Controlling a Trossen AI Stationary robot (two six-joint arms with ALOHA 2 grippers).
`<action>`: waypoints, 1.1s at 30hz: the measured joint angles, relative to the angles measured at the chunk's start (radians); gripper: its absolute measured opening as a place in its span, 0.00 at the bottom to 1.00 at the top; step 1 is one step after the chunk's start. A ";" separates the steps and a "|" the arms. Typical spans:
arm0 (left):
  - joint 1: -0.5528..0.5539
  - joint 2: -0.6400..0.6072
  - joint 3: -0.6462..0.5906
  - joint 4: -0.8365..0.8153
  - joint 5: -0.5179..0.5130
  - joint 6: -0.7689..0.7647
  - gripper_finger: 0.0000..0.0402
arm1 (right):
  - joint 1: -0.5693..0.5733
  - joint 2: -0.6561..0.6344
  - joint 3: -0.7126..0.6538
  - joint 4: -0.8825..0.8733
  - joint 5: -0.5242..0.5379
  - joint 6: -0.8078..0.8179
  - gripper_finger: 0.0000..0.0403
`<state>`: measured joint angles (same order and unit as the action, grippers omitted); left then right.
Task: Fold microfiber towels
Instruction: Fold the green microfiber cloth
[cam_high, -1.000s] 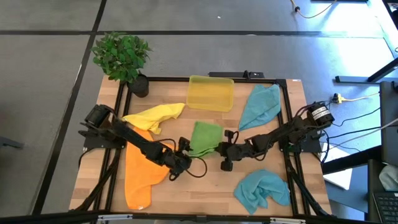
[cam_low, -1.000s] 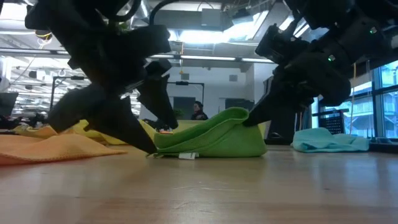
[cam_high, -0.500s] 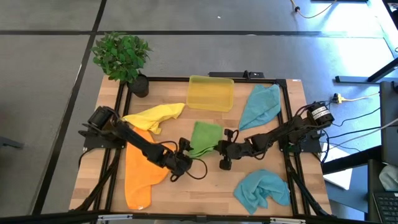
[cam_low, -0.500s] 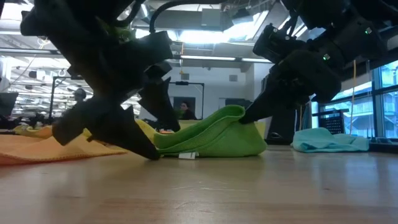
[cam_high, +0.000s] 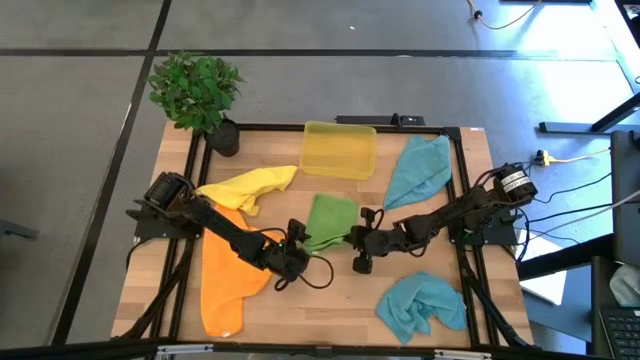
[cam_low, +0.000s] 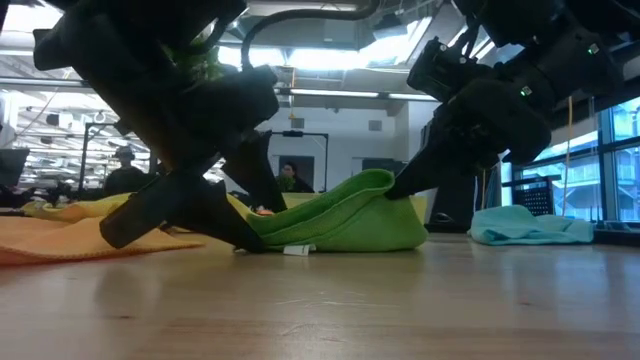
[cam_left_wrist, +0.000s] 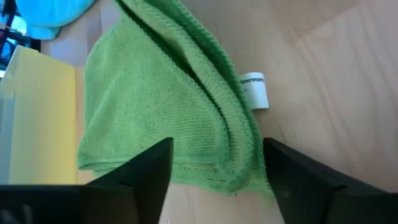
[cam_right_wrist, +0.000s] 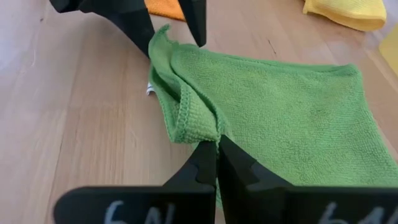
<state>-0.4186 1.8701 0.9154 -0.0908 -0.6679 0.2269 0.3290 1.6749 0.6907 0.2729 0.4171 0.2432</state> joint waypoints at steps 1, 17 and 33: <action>0.000 0.001 0.000 -0.001 0.003 0.009 0.54 | 0.000 0.000 0.000 0.000 0.000 0.000 0.00; 0.002 0.065 0.004 0.021 0.042 0.011 0.06 | 0.001 0.000 0.000 -0.001 -0.010 0.010 0.00; -0.069 0.079 0.224 -0.243 0.253 -0.200 0.00 | 0.090 0.000 0.002 -0.051 -0.159 0.016 0.00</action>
<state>-0.4875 1.9488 1.1398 -0.3338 -0.4145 0.0271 0.4189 1.6748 0.6930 0.2221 0.2586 0.2587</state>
